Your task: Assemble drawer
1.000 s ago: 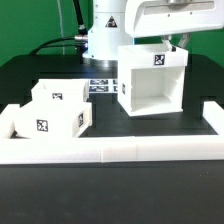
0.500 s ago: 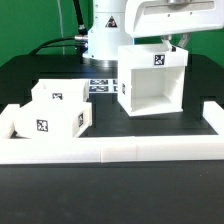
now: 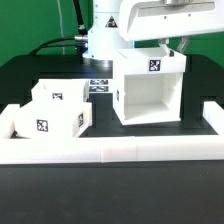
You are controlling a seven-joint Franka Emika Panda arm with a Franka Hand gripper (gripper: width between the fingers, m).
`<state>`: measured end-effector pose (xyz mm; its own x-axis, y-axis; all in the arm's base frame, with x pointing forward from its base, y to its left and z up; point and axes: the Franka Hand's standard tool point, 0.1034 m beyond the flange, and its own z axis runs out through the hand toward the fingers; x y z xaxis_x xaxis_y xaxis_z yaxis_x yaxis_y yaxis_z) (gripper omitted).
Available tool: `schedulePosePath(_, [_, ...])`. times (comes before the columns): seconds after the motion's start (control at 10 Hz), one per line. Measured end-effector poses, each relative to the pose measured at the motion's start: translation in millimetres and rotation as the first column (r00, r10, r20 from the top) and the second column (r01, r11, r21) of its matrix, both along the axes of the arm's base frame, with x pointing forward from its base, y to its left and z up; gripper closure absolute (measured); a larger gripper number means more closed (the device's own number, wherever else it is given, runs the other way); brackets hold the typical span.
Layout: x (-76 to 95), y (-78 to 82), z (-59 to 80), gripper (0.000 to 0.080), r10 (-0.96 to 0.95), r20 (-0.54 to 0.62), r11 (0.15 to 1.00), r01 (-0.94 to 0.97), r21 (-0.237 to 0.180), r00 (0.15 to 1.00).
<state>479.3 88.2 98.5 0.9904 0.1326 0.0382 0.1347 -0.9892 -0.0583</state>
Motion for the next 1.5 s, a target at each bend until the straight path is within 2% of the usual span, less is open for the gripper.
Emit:
schedulePosePath(0.2, [19.9, -4.8, 0.3, 0.0762, -0.023, 0.021, 1.0, 0.023, 0.006, 0.999])
schedulePosePath(0.6, [67.3, -2.1, 1.1, 0.0762, -0.045, 0.073, 0.999, 0.043, 0.027, 0.996])
schedulePosePath(0.8, [82.3, 2.7, 1.4, 0.0762, -0.062, 0.085, 0.998, 0.059, 0.036, 0.994])
schedulePosePath(1.1, [86.2, 5.5, 2.6, 0.0762, -0.098, 0.089, 0.995, 0.094, 0.043, 0.991])
schedulePosePath(1.5, [87.9, 9.1, 5.8, 0.0762, -0.334, 0.064, 0.941, 0.329, 0.084, 0.94])
